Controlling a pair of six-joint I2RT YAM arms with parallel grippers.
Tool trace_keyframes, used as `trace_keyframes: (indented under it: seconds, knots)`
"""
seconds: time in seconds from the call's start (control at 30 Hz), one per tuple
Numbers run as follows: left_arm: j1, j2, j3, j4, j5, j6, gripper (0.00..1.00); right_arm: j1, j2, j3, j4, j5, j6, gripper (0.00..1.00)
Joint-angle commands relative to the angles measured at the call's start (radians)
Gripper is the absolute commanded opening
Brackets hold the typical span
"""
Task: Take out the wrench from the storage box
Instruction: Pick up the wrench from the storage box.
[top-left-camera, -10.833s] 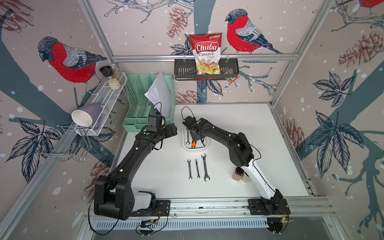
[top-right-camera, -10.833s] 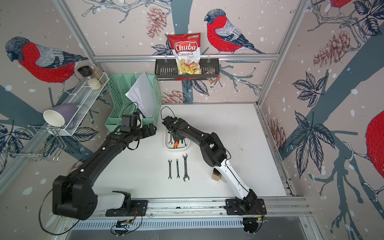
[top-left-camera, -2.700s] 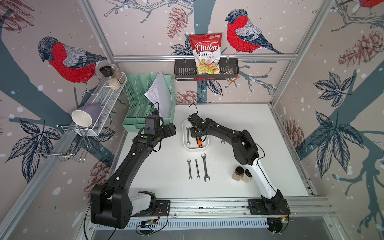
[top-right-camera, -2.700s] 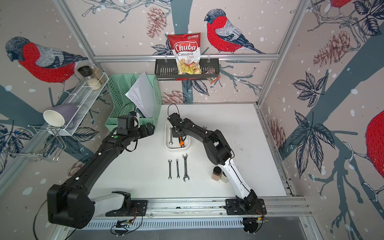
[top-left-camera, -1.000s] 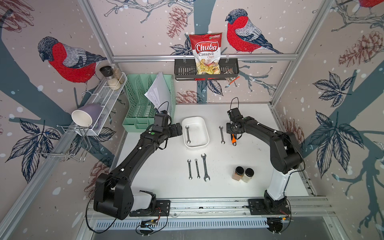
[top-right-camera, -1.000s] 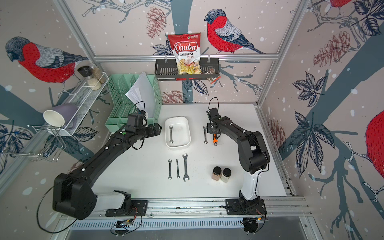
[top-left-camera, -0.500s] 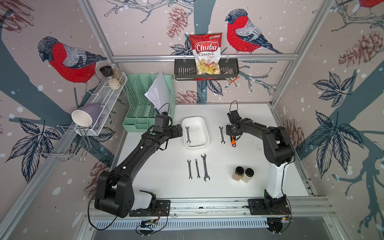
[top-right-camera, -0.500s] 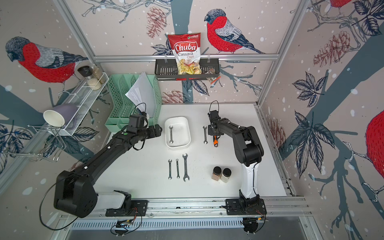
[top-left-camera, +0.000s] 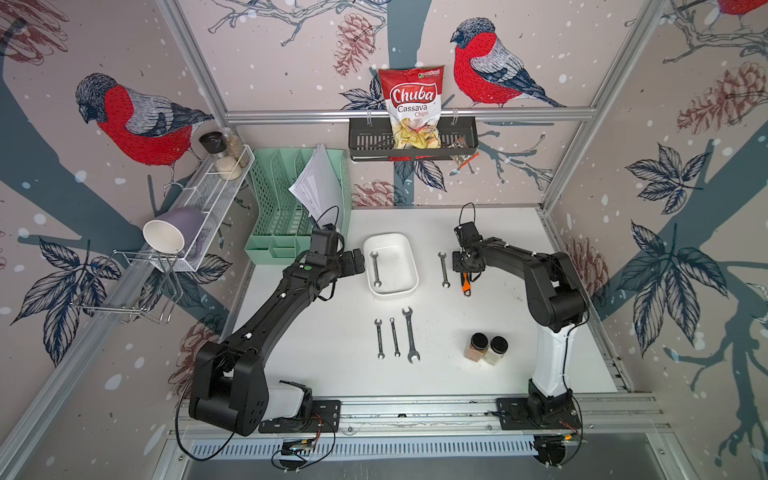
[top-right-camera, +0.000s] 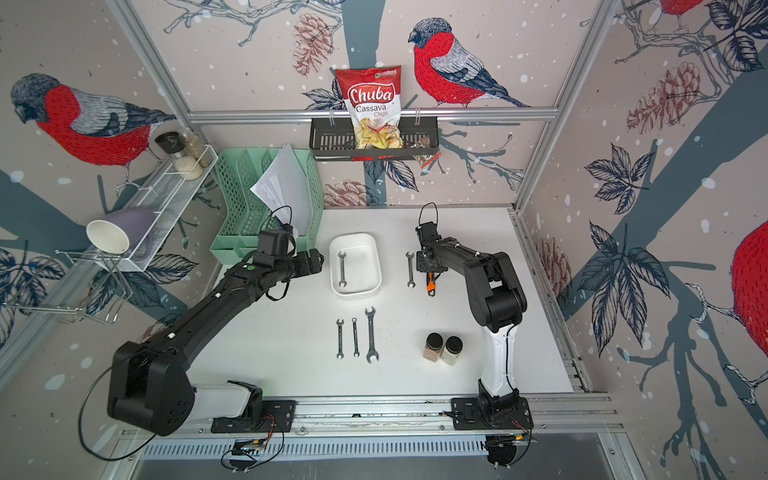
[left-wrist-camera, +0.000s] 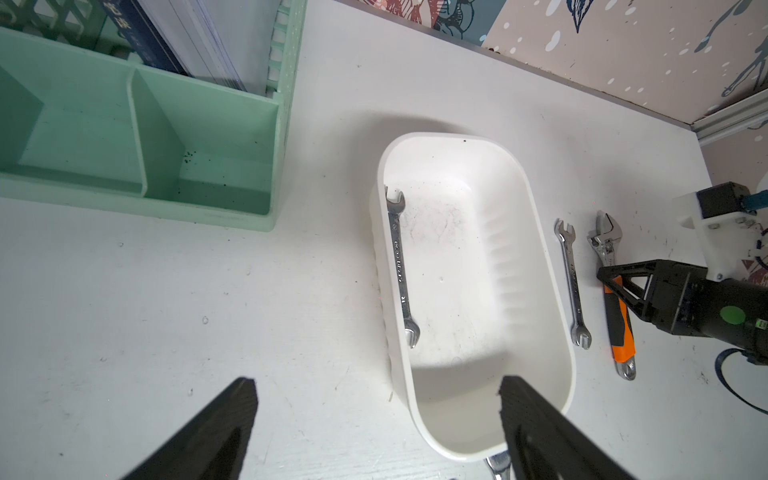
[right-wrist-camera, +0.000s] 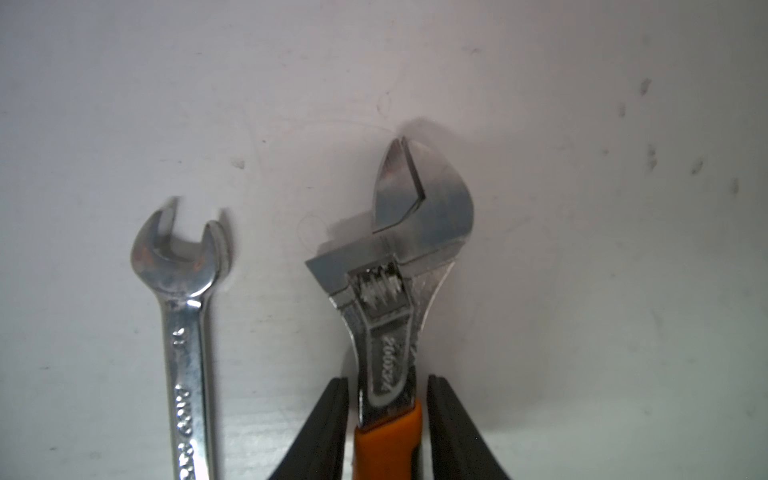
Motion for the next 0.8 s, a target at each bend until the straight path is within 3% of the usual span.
trace_keyframes:
  seconds: [0.0, 0.3, 0.47, 0.6, 0.77]
  knots:
    - [-0.001, -0.007, 0.001, 0.023, -0.014, 0.005, 0.95, -0.001, -0.01, -0.002, 0.012, 0.014, 0.001, 0.4]
    - [-0.001, -0.018, 0.002, -0.014, -0.006, -0.005, 0.95, 0.006, -0.103, 0.055, -0.049, -0.002, -0.002, 0.44]
    - [0.0, -0.038, 0.025, -0.097, -0.038, 0.016, 0.95, 0.091, -0.166, 0.155, -0.081, -0.019, -0.01, 0.44]
    - [0.008, -0.088, -0.034, -0.074, -0.068, 0.01, 0.95, 0.205, -0.124, 0.243, -0.068, -0.076, -0.01, 0.43]
    - [0.01, -0.093, -0.047, -0.09, -0.091, 0.023, 0.95, 0.327, 0.03, 0.376, -0.035, -0.151, 0.005, 0.44]
